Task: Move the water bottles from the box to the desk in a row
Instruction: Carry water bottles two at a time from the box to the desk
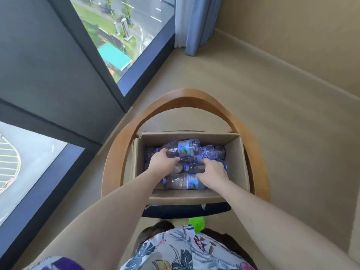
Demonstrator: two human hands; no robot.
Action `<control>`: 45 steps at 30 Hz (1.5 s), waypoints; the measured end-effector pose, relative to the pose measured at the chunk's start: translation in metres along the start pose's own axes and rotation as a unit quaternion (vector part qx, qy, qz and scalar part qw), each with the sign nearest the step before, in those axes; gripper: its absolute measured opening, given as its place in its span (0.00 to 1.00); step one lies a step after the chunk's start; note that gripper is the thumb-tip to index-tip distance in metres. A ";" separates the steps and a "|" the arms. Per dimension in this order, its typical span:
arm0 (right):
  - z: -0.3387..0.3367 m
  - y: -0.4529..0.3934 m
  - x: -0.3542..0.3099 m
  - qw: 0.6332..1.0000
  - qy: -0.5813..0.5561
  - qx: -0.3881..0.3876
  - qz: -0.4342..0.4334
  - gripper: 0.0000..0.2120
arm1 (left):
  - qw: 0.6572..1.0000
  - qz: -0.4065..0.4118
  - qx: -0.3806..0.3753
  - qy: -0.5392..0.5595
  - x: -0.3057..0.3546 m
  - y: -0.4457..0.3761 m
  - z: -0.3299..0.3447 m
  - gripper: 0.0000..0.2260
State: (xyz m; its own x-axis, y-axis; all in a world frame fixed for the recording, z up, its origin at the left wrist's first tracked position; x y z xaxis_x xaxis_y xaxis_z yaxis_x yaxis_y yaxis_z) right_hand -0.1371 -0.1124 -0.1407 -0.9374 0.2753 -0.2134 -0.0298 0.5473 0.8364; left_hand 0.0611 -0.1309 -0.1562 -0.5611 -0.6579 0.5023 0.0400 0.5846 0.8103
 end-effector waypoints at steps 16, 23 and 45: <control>-0.018 -0.116 0.008 0.992 0.126 -0.002 -0.028 0.35 | 0.846 -0.176 -0.096 0.494 0.022 -0.092 0.034 0.15; -0.008 -0.152 0.008 0.982 0.183 -0.049 0.014 0.43 | 0.789 -0.148 -0.057 0.594 0.015 -0.115 0.047 0.09; 0.004 -0.114 0.083 0.947 -0.041 -0.317 0.026 0.47 | 0.883 -0.217 -0.124 0.397 -0.004 -0.049 0.047 0.10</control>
State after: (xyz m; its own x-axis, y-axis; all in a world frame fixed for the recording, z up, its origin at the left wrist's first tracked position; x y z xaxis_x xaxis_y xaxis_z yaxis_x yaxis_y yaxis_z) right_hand -0.2099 -0.1490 -0.2552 -0.9138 0.3641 -0.1801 -0.2110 -0.0465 0.9764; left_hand 0.0226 -0.1341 -0.2121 0.1853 -0.9775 0.1013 0.1983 0.1381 0.9704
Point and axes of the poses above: each hand's wrist, its own y-axis away from the middle knuckle, its own z-axis out of the palm, x = y × z, the point moved 3 cm from there along -y, towards the middle knuckle, and after that the axes turned 14 degrees about -x, right-handed, at the moved point
